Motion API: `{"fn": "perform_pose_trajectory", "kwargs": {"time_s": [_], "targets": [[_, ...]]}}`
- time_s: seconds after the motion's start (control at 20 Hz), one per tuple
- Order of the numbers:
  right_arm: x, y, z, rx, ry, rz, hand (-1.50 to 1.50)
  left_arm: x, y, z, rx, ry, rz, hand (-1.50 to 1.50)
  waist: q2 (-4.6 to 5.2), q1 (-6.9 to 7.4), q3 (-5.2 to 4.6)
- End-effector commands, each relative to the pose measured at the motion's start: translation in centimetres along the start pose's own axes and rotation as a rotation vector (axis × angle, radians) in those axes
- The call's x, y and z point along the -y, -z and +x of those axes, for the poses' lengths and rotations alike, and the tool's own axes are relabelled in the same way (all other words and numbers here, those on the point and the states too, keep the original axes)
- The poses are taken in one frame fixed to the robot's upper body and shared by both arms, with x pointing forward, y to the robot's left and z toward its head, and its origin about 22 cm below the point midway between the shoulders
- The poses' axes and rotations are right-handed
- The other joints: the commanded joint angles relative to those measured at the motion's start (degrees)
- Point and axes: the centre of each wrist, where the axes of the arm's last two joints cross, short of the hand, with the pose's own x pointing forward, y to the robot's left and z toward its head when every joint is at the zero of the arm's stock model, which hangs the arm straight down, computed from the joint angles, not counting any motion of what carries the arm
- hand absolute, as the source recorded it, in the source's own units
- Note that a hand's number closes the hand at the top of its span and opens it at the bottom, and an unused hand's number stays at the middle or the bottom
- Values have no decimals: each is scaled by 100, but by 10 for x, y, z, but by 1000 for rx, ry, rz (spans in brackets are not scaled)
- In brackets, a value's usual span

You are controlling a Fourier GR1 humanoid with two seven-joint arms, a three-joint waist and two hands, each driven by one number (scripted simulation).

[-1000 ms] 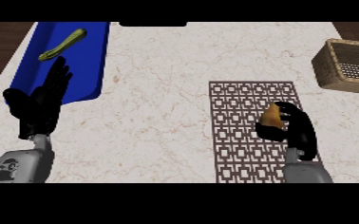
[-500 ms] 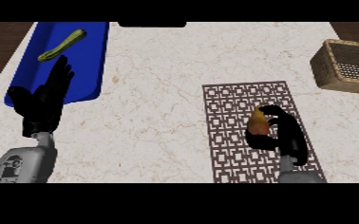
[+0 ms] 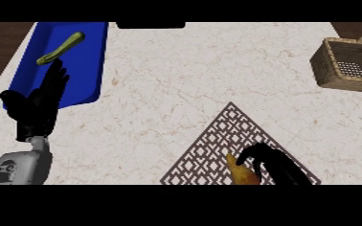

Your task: Pick the pear from the placemat and place it in the basket

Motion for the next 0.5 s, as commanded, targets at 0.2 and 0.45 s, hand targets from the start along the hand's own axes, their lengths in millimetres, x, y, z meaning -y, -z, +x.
{"fn": "perform_pose_trajectory", "kwargs": {"time_s": [0.2,0.45], "targets": [[46,-83,4,383,262,-68,150,2,-7,-6,-19,8,25,0,37,-189,22],[102,-131,16,447,304,-142,150,-15,2,6,0,15,42,0,63,-119,14]]}}
